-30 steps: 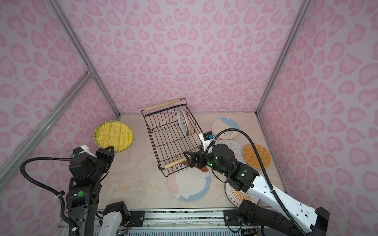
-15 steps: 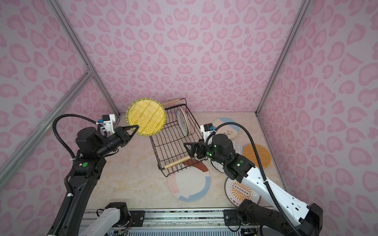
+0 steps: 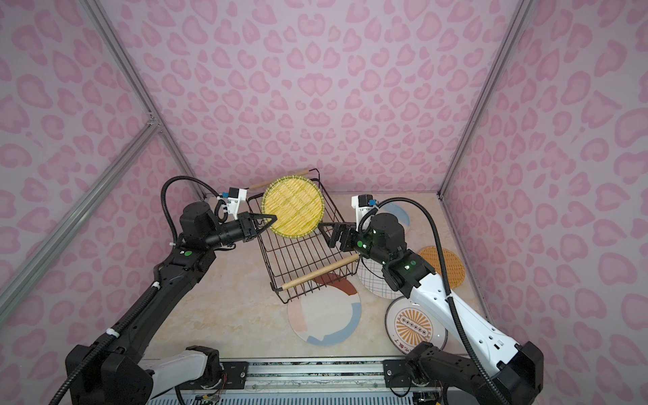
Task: Load the plates into the dish rack
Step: 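Lift the bamboo tray upright with the left gripper toward the right gripper, then grasp the bamboo tray rim with the right gripper beside the left gripper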
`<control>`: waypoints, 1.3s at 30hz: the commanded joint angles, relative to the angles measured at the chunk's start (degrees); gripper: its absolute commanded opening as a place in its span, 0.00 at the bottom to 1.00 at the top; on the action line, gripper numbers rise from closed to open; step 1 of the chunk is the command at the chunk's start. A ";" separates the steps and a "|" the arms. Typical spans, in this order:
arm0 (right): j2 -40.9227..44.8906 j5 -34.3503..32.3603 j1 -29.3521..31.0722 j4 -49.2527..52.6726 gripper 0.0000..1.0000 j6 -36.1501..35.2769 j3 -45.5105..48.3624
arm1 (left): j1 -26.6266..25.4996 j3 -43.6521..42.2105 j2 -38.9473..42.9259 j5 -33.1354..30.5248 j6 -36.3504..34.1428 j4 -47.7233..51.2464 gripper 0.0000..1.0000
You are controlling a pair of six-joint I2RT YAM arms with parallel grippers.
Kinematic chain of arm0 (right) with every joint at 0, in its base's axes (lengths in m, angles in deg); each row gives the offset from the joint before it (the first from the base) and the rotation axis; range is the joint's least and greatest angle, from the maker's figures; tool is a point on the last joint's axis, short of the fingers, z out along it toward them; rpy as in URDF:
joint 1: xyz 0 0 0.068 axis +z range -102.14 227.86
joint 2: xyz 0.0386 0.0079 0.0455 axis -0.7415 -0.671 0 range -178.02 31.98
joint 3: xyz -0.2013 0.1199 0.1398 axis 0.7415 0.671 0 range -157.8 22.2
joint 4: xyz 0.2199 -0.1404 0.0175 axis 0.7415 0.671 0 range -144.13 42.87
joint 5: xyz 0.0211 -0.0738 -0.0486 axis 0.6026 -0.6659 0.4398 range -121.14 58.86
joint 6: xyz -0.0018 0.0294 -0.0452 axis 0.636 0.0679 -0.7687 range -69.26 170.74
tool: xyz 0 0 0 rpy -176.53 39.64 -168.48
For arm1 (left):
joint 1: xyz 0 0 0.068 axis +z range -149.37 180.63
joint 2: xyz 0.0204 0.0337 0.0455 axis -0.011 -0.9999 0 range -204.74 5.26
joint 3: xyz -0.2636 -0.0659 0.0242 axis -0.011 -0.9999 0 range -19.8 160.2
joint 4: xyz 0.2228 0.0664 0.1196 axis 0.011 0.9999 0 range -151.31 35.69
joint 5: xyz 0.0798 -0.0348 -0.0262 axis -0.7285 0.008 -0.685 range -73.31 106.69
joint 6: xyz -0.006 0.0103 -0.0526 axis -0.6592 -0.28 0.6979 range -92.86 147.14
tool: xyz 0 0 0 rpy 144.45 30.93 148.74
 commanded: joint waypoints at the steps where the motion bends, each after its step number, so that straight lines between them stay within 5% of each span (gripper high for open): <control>1: -2.06 0.56 -0.05 -3.39 0.97 2.30 -1.30 | -0.17 -2.13 -0.37 4.16 3.97 -12.66 0.03; 9: -6.89 2.44 -0.89 -9.17 0.85 7.48 -4.87 | -0.21 -5.35 -0.14 5.52 6.63 -16.38 0.03; 25: -6.94 5.14 -0.81 -13.05 0.39 10.99 -4.00 | -0.14 -5.95 -1.38 6.49 8.91 -19.05 0.03; 39: -7.47 4.51 0.03 -12.96 0.20 10.95 -3.75 | -0.08 -6.06 -1.53 6.91 9.54 -19.54 0.03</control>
